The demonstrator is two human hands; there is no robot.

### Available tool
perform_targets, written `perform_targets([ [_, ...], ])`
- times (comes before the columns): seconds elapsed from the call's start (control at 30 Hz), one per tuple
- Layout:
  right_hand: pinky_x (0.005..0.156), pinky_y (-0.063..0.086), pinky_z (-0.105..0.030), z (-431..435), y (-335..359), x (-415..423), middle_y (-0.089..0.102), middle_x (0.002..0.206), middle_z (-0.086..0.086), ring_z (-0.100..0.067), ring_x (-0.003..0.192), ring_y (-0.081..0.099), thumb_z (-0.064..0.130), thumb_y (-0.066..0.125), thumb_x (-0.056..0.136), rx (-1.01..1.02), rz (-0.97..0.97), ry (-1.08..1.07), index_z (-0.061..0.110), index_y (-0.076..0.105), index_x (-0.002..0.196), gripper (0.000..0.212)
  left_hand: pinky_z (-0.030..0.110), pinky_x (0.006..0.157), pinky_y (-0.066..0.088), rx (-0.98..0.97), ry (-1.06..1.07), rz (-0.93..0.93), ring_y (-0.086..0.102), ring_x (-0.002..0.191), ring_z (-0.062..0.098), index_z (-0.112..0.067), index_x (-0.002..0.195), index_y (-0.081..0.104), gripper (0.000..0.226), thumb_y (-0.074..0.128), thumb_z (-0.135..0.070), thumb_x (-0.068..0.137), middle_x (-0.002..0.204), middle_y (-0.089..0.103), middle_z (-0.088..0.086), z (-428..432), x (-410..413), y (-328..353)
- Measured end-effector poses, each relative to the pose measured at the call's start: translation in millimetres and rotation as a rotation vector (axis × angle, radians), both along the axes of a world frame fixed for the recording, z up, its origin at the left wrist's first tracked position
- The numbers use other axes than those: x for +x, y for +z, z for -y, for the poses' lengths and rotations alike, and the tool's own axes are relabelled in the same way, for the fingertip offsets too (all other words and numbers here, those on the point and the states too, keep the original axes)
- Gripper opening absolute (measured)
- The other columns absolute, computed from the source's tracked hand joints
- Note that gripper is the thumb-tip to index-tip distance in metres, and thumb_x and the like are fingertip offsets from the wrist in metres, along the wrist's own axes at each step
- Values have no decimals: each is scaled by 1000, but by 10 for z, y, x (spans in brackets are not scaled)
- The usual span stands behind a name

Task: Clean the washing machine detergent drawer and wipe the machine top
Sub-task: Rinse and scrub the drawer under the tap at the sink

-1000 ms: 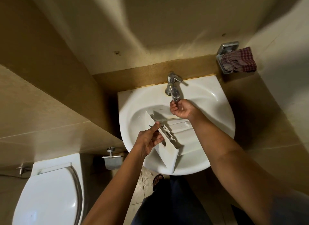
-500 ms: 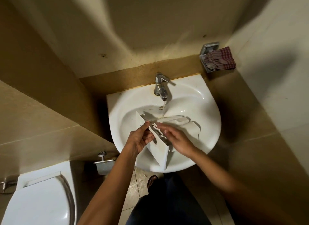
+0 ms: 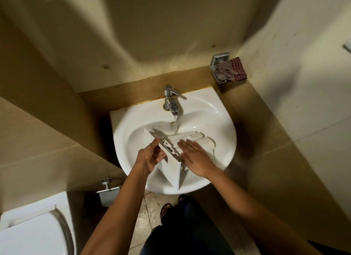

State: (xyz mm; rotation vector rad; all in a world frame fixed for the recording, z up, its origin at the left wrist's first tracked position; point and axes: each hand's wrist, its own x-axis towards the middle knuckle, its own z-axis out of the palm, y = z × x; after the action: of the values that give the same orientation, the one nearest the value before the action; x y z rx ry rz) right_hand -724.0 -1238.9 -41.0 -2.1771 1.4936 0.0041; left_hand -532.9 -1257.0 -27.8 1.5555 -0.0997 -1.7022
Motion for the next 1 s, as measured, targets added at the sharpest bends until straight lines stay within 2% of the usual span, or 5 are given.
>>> perform_targets([
  [0.33,121,4,-38,196,-54,-396,21,157,-11,-26,146,14,27,23,103,13,-179,-274,7,25,150,51,23,44,52,-11,22,19,60,44,15,0,86,63,24,71,-23,88,80,65,15,-31,-16,61],
  [0.6,104,38,-23,243,33,-563,62,128,-5,-19,120,57,17,48,98,-18,335,-419,13,67,120,29,22,41,50,-19,38,22,54,58,22,1,85,63,25,71,-22,88,79,60,16,-38,-24,56],
  [0.77,93,46,-28,602,53,-601,70,112,-2,-20,105,63,25,50,95,45,217,-486,16,72,107,26,21,39,47,-27,27,16,55,41,17,0,84,63,26,71,-24,88,75,60,14,-38,-28,63],
  [0.87,92,49,-30,840,90,-225,70,106,-3,-17,101,63,14,57,92,117,551,-547,11,72,102,18,21,41,48,-24,33,16,56,49,18,-1,83,63,25,71,-24,88,76,61,14,-37,-33,50],
  [1.0,74,51,-27,1113,120,283,63,109,-28,-30,101,63,1,51,94,707,1248,-964,0,62,94,12,20,39,45,-26,21,-7,51,38,16,4,93,63,30,70,-25,88,82,60,18,-47,-20,49],
])
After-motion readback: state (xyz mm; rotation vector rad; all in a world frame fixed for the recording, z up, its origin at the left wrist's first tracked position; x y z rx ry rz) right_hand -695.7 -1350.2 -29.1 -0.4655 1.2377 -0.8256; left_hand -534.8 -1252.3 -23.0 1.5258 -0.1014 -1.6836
